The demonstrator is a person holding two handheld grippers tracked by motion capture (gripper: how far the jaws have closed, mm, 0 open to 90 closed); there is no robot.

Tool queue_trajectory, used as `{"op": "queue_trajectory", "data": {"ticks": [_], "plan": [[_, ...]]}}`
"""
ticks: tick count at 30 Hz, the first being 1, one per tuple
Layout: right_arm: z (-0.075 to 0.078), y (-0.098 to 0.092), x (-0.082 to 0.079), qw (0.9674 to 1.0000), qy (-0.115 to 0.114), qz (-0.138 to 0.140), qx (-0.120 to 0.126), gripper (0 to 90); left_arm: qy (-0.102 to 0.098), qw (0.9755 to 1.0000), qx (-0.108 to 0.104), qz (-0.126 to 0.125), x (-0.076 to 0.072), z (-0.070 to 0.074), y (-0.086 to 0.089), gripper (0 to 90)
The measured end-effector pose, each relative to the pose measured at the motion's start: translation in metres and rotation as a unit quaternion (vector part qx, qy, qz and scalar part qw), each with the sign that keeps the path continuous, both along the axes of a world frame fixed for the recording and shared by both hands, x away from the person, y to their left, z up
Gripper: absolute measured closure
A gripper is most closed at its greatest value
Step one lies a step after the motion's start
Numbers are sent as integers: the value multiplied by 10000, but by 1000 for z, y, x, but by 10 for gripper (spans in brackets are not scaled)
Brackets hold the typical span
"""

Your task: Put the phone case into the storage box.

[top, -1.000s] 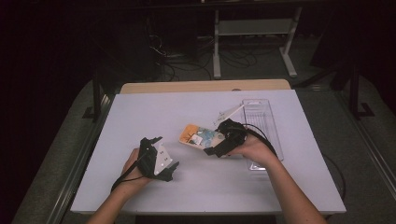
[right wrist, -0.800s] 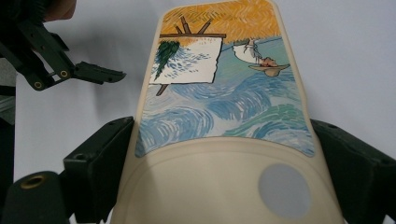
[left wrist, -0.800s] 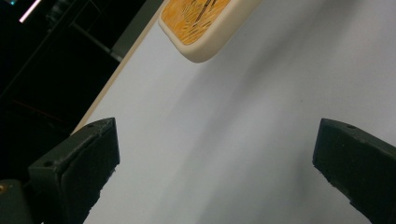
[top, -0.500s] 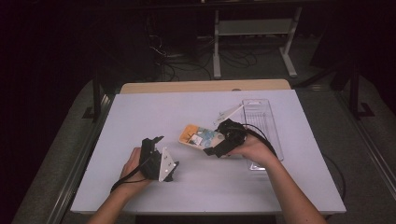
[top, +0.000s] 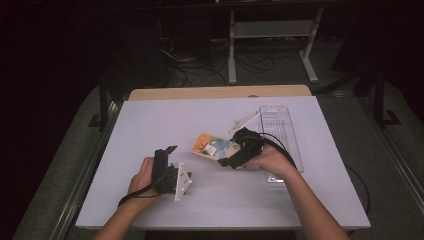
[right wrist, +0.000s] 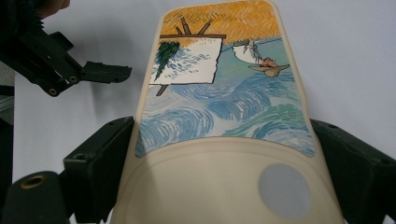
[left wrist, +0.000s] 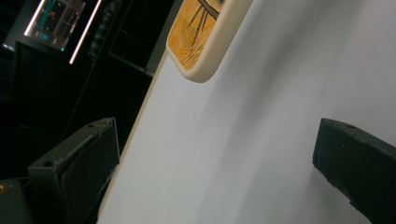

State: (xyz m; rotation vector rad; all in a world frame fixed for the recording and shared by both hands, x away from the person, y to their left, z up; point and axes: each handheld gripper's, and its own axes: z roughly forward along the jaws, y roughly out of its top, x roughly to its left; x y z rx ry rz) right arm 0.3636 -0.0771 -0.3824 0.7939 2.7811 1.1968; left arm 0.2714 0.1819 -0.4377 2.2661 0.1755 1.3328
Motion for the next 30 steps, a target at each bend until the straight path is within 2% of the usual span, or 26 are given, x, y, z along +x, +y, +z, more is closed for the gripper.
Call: {"op": "queue_trajectory", "data": {"ticks": [3, 9, 15, 24, 30], "plan": [[0, 0, 0, 10000, -1, -1, 0, 106, -198, 9994, 293, -37, -1, -1, -1, 2], [0, 0, 0, 10000, 6, -21, -10, 106, -395, 9981, 476, -82, -2, -2, -2, 2], [-1, 0, 0, 10000, 8, -51, 15, 106, -762, 9945, 708, -129, -2, -3, -5, 2], [0, 1, 1, 9999, 32, -40, 141, 106, -910, 9930, 711, -237, -3, -5, -10, 2], [1, 4, 0, 9998, 38, -10, 198, 107, -1082, 9908, 762, -274, -3, -5, -13, 2]]}}
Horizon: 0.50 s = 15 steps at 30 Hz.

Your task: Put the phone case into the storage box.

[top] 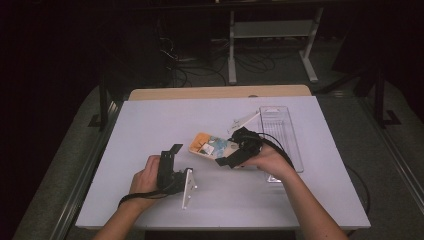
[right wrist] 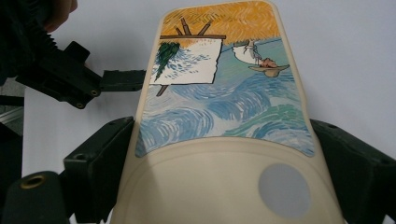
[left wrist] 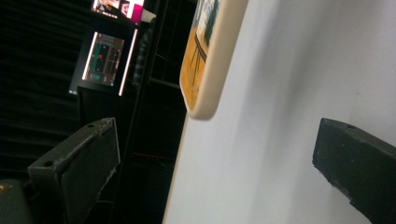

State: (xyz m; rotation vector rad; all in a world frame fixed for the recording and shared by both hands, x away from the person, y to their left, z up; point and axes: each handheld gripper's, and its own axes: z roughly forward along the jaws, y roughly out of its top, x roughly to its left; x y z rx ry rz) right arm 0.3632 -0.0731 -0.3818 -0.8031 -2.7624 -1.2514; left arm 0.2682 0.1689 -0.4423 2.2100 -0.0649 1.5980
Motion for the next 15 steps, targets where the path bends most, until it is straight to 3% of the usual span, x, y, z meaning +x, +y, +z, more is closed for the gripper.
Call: {"op": "queue_trajectory", "data": {"ticks": [15], "plan": [[0, 10, -3, 9999, 12, 118, 98, 107, -436, 9987, 242, -42, 1, -2, -7, 70]]}}
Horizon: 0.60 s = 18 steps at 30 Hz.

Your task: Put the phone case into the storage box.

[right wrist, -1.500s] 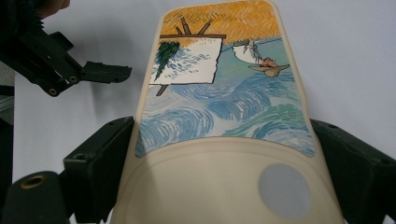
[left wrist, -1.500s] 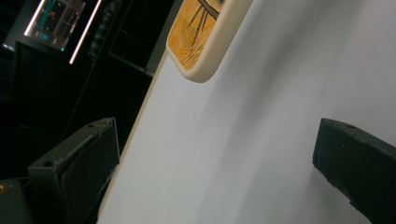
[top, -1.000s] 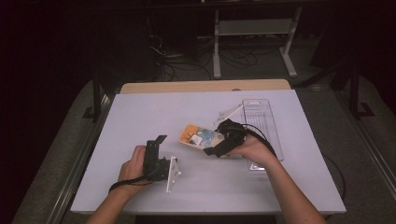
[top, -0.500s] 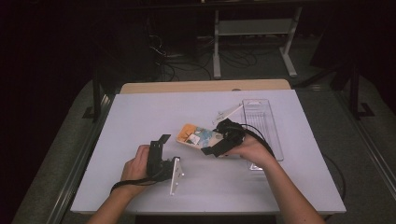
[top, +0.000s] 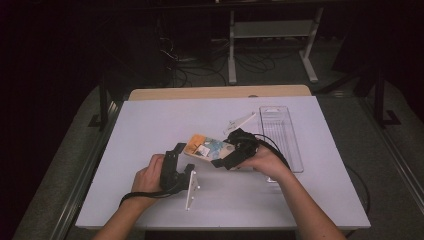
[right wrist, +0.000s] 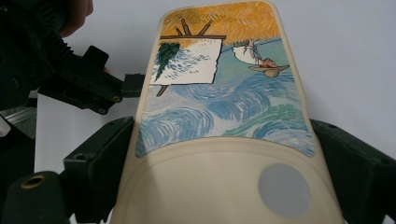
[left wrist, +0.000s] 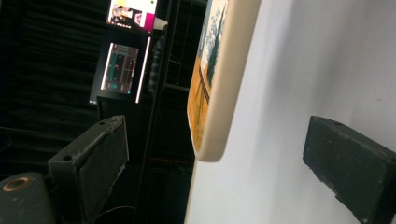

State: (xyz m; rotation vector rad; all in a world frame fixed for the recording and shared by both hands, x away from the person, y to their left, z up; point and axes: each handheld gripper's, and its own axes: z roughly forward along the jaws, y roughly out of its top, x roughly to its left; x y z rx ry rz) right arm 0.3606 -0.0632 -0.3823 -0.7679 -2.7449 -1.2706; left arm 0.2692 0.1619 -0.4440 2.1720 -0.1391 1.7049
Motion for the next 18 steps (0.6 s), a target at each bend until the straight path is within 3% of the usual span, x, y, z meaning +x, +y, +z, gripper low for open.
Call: {"op": "queue_trajectory", "data": {"ticks": [3, 12, 18], "plan": [[0, 2, 0, 10000, 4, 24, 35, 107, -77, 10000, 22, -26, 0, 0, 0, 128], [-1, 6, -1, 9999, 9, 51, 96, 107, -200, 9998, 47, -27, 0, 1, -1, 172], [-1, 9, -2, 9999, 12, 71, 114, 107, -412, 9991, 99, -58, -2, 2, -1, 235]]}}
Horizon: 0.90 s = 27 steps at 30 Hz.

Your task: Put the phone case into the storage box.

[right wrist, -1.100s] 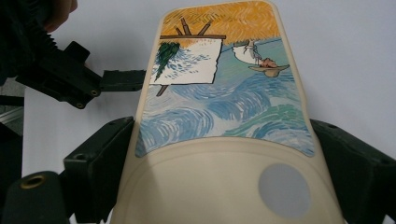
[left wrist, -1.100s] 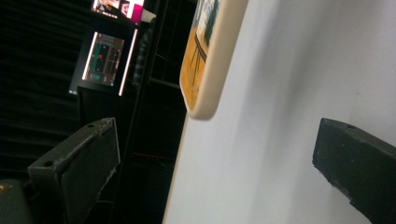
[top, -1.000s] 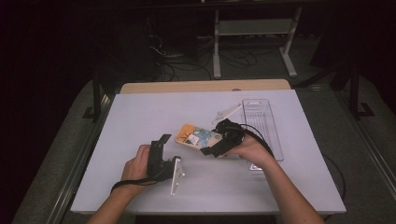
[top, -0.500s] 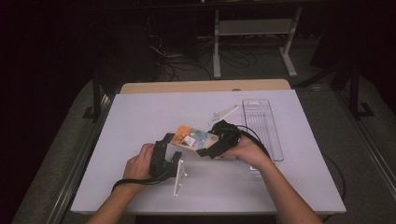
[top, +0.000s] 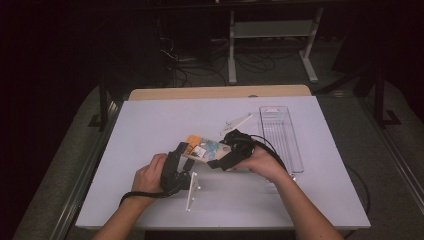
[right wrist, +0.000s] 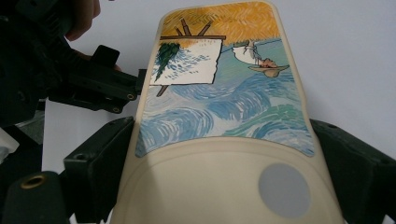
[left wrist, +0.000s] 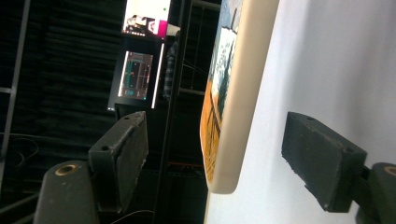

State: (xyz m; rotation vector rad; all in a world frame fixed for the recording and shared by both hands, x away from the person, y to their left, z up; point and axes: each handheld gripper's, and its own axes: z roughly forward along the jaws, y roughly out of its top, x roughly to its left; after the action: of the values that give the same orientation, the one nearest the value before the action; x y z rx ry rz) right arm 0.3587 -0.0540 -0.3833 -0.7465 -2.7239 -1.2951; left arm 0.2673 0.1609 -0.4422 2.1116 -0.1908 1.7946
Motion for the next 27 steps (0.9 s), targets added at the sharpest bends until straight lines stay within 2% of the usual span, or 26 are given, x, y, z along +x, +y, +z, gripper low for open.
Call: {"op": "queue_trajectory", "data": {"ticks": [4, 6, 8, 10, 15, 19, 27], "plan": [[-1, 0, 1, 9999, -112, 67, -58, 107, -37, 10000, 53, -37, -1, 0, -1, 272], [-1, 1, 1, 9999, -107, 53, -38, 107, -88, 9999, 55, -76, -3, 1, -1, 301], [-1, 3, 0, 10000, 10, 40, 33, 107, -152, 9998, 108, -101, -3, 1, -2, 315], [-1, 5, -1, 10000, 39, 36, 34, 107, -174, 9995, 247, -73, -4, 2, -3, 331], [-2, 7, 0, 9999, -44, 105, 9, 107, -300, 9989, 330, -143, -5, 0, -4, 388], [-3, 10, -2, 9999, 50, 92, 42, 107, -318, 9988, 348, -137, -5, 1, -5, 443], [-3, 11, -2, 9999, 75, 105, 59, 108, -284, 9983, 475, -201, -7, 1, -6, 527]]}}
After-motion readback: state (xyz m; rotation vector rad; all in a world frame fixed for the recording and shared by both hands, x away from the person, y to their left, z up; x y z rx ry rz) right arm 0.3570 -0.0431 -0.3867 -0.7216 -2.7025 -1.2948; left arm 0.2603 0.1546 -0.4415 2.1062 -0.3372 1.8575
